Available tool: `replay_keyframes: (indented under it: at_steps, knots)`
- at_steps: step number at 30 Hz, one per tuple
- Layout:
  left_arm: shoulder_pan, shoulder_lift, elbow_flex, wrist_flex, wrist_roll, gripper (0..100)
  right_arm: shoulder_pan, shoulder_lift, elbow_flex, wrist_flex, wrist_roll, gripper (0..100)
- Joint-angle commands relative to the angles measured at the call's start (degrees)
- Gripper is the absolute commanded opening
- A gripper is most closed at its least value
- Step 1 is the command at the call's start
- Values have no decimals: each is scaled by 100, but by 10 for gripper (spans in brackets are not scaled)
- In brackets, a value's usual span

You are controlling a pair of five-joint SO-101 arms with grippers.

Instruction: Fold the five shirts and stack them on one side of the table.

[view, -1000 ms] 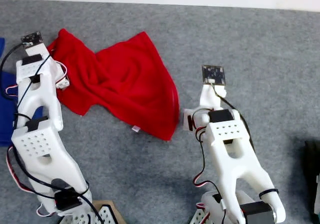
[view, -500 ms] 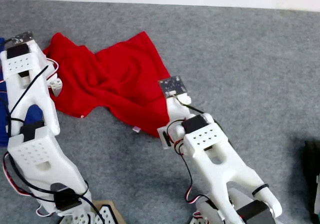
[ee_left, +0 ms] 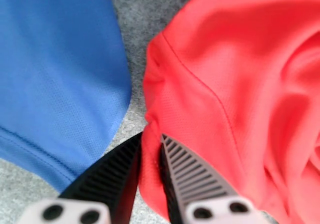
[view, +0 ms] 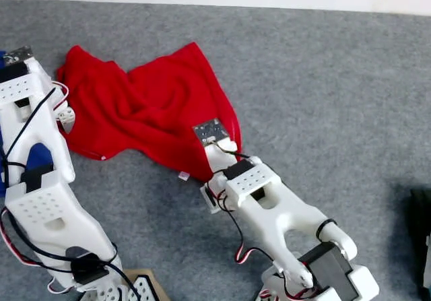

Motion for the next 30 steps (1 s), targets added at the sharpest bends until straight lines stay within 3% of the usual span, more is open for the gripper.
replay_keyframes:
  at_steps: [1, 8, 15, 18, 23, 30]
  knots:
    - [-66, -321, 13, -141, -70, 23, -75, 13, -259, -154, 53, 102]
    - [-48, -330, 664, -835, -70, 21, -66, 13, -259, -259, 70, 84]
    - [-31, -338, 637, -853, -70, 21, 330, 13, -374, -259, 70, 78]
    - [13, -338, 664, -853, -62, 21, 505, -4, -409, -259, 70, 8]
    - [110, -356, 637, -844, -44, 21, 804, -48, -532, -233, 70, 6]
    - [198, -374, 629, -835, -44, 21, 1007, -1253, -101, -233, 70, 6]
